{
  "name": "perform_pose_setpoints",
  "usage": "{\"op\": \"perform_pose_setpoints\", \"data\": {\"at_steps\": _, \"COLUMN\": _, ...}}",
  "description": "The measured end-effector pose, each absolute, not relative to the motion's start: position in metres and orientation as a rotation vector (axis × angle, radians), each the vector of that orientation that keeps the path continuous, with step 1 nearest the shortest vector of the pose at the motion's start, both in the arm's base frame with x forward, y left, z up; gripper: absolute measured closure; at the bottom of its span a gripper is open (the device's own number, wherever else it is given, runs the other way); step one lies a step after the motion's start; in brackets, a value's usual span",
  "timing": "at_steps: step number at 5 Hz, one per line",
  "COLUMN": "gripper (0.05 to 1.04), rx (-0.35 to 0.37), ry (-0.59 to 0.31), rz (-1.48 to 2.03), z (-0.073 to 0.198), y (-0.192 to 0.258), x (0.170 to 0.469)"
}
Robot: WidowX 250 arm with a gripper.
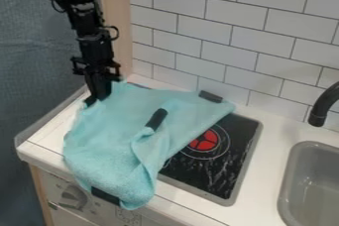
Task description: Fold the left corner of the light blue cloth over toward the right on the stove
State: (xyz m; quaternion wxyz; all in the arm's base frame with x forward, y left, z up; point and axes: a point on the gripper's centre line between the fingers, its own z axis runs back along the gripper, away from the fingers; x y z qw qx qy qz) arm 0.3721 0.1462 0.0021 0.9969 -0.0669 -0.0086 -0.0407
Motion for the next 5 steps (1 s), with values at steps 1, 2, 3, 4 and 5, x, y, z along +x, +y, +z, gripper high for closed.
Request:
{"op": "perform_pose_setpoints", "data": {"at_steps": 1, "gripper": 1.028, "rx": -0.158, "ry": -0.053, "rz": -0.098, "z": 0.023, "y": 0.130, "x": 0.374}}
{"op": "perform_pose_setpoints", "data": {"at_steps": 2, "gripper": 1.028, "rx": -0.211, "ry": -0.079, "rz": -0.142, "z": 0.040, "y": 0.101, "x": 0.377}}
{"op": "perform_pose_setpoints", "data": {"at_steps": 3, "gripper": 1.028, "rx": -0.216, "ry": -0.080, "rz": -0.206, "z": 0.048, "y": 0.063, "x": 0.374}}
{"op": "perform_pose_setpoints", "data": {"at_steps": 4, "gripper": 1.028, "rx": -0.182, "ry": -0.074, "rz": -0.245, "z": 0.041, "y": 0.029, "x": 0.369}}
{"op": "perform_pose_setpoints", "data": {"at_steps": 5, "gripper": 1.028, "rx": -0.167, "ry": -0.080, "rz": -0.262, "z": 0.026, "y": 0.010, "x": 0.364}}
